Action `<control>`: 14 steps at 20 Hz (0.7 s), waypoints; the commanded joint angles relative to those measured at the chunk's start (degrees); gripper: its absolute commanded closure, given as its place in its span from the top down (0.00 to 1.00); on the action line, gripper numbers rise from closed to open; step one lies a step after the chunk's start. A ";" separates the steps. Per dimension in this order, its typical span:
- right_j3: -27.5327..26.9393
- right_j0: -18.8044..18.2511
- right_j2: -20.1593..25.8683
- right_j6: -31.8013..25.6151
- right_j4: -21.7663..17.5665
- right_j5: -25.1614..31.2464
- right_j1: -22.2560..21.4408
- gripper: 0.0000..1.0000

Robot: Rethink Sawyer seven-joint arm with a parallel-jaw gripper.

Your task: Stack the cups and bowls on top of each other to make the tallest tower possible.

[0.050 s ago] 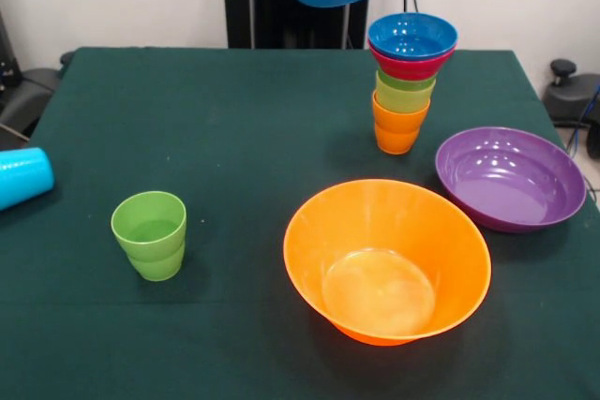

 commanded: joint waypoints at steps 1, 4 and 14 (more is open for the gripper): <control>1.78 2.47 -0.51 12.81 0.59 -3.55 3.44 0.00; 1.76 3.52 -1.38 13.88 0.71 -4.29 4.05 0.00; 0.81 6.72 -3.62 18.40 1.12 -7.50 7.28 0.00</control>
